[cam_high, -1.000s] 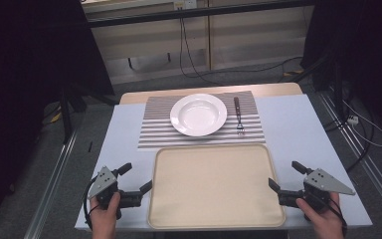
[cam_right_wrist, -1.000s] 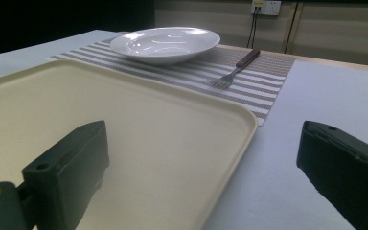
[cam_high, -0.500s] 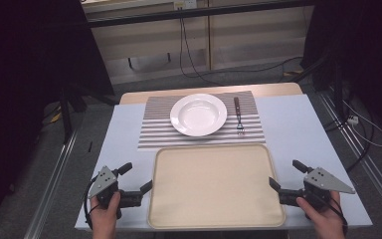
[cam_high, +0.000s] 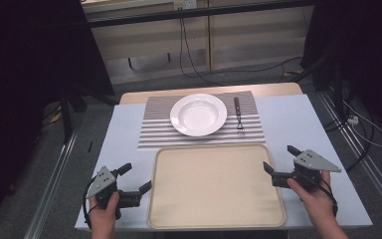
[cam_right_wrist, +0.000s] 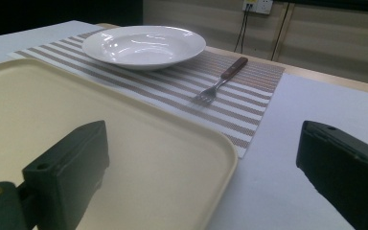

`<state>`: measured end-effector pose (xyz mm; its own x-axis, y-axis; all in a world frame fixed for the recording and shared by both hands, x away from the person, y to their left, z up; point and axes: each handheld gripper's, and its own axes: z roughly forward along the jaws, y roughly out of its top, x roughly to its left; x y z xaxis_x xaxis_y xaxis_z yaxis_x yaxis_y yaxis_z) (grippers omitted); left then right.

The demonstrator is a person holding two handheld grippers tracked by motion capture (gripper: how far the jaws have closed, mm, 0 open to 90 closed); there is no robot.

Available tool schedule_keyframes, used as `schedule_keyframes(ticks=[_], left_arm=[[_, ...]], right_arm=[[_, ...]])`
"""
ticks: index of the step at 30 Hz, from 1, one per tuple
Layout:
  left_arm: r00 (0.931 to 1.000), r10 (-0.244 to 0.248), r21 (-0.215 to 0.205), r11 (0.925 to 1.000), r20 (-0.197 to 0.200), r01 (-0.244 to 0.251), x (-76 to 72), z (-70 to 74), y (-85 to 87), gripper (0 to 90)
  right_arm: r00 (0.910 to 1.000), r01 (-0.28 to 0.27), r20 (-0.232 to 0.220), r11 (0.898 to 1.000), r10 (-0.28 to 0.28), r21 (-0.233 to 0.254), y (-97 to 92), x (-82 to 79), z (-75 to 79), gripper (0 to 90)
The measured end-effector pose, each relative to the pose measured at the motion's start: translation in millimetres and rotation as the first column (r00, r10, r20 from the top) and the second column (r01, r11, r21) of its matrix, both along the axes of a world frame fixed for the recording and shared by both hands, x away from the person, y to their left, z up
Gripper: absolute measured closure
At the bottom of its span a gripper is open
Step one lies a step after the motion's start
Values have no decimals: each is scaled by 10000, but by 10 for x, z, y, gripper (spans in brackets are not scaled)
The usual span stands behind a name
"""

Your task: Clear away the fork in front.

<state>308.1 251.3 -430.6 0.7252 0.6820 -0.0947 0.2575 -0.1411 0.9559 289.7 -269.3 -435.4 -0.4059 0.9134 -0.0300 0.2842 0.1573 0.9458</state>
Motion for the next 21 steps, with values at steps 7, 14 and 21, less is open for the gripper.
schedule_keyframes(ticks=[7, 14, 21], left_arm=[[10000, -31, 24, 10000, -35, 31, 10, -5, -4, 20], [9999, -114, 74, 9999, -76, 114, 16, -13, 4, 20], [9999, -99, 23, 9999, -82, 99, 21, -17, 11, 20]], right_arm=[[9999, -21, -165, 9999, 20, -102, 48, 277, 47, 37], [9992, 191, -341, 9994, -200, -287, 72, 539, 106, 37], [9975, 367, -604, 9993, -368, -29, 76, 775, 101, 36]])
